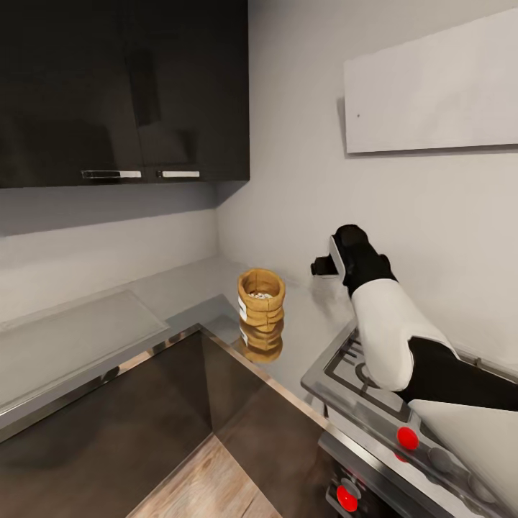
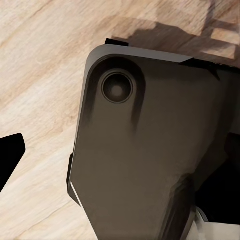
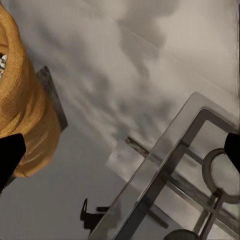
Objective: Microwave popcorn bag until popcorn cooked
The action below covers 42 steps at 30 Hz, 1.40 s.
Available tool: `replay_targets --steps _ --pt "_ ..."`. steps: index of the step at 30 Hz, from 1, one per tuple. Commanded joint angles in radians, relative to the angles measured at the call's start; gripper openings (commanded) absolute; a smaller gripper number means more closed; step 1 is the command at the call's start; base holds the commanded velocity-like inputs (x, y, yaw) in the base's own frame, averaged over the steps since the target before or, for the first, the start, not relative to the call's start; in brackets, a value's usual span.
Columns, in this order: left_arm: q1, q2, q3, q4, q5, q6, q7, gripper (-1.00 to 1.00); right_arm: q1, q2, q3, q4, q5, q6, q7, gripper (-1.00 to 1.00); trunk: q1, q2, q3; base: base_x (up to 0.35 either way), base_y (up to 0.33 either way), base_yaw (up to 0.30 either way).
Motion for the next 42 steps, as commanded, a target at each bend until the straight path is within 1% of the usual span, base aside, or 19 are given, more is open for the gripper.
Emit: replay_targets --steps 1,8,17,18,22,24,25,26,27,28,30,32,36,39,42 --pt "0.000 0.000 0.003 0.000 0.003 -0.002 0.001 1.00 -0.001 0.001 -0.004 -0.012 -0.006 0.001 -0.008 1.00 0.000 -0.001 -0.001 0.000 0.000 0.000" --pt "-0.001 0.001 0.003 0.000 0.005 -0.001 0.000 1.00 -0.001 0.001 -0.003 -0.039 -0.007 0.001 -0.005 1.00 0.000 -0.001 -0.001 0.032 0.023 0.000" --pt "-0.001 0.000 0.003 0.000 0.006 0.001 0.001 1.00 -0.001 0.001 -0.003 -0.040 -0.009 0.001 0.002 1.00 0.000 -0.001 -0.001 0.209 0.201 0.000" --pt "-0.001 0.000 0.003 0.000 0.006 0.001 0.001 1.00 -0.001 0.001 -0.003 -0.039 -0.016 0.001 0.002 1.00 0.000 -0.001 -0.001 0.181 0.169 0.000" --pt "-0.001 0.000 0.003 0.000 0.006 0.001 0.000 1.00 -0.001 0.001 0.002 -0.039 -0.087 0.001 0.006 1.00 0.000 -0.001 -0.001 0.144 0.129 0.000" --pt "-0.001 0.000 0.003 0.000 0.006 0.001 0.001 1.00 0.000 0.001 0.004 -0.038 -0.103 0.001 0.036 1.00 0.000 -0.001 -0.001 0.045 0.042 0.000" --pt "-0.001 0.000 0.003 0.000 0.005 0.001 0.001 1.00 0.000 0.001 0.006 -0.037 -0.105 0.001 0.070 1.00 0.000 -0.001 -0.001 0.016 0.014 0.000" --pt "-0.001 0.000 0.003 0.000 0.005 0.001 0.001 1.00 0.000 0.001 0.014 -0.036 -0.106 0.001 0.114 1.00 0.000 -0.001 -0.001 0.008 0.007 0.000" --pt "-0.001 0.000 0.003 0.000 0.005 0.001 0.001 1.00 0.000 0.001 0.024 -0.036 -0.106 0.001 0.142 1.00 0.000 -0.001 -0.001 0.005 0.005 0.000" --pt "-0.001 0.000 0.003 0.000 0.005 0.001 0.001 1.00 0.000 0.001 0.046 -0.036 -0.106 0.001 0.169 1.00 0.000 -0.001 -0.001 0.003 0.002 0.000" --pt "-0.001 0.000 0.003 0.000 0.005 0.001 0.001 1.00 0.000 0.001 0.079 -0.036 -0.105 0.001 0.185 1.00 0.000 -0.001 -0.001 0.001 0.001 0.000" --pt "-0.001 0.000 0.003 0.000 0.005 0.000 0.001 1.00 0.001 0.001 0.101 -0.035 -0.105 0.001 0.193 1.00 0.000 -0.001 -0.001 0.000 0.000 0.000" --pt "-0.001 0.000 0.003 0.000 0.005 -0.001 0.001 1.00 0.001 0.001 0.110 -0.025 -0.106 0.001 0.196 1.00 0.000 -0.001 -0.001 0.000 0.000 0.000" --pt "-0.001 0.000 0.004 0.000 0.005 -0.001 0.001 1.00 0.001 0.001 0.112 0.033 -0.106 0.001 0.196 1.00 0.000 -0.001 -0.001 0.000 0.000 0.000" --pt "-0.001 0.000 0.003 0.000 0.005 -0.001 0.001 1.00 0.001 0.001 0.112 0.065 -0.107 -0.025 0.196 1.00 0.000 -0.001 -0.001 0.000 0.000 0.000"
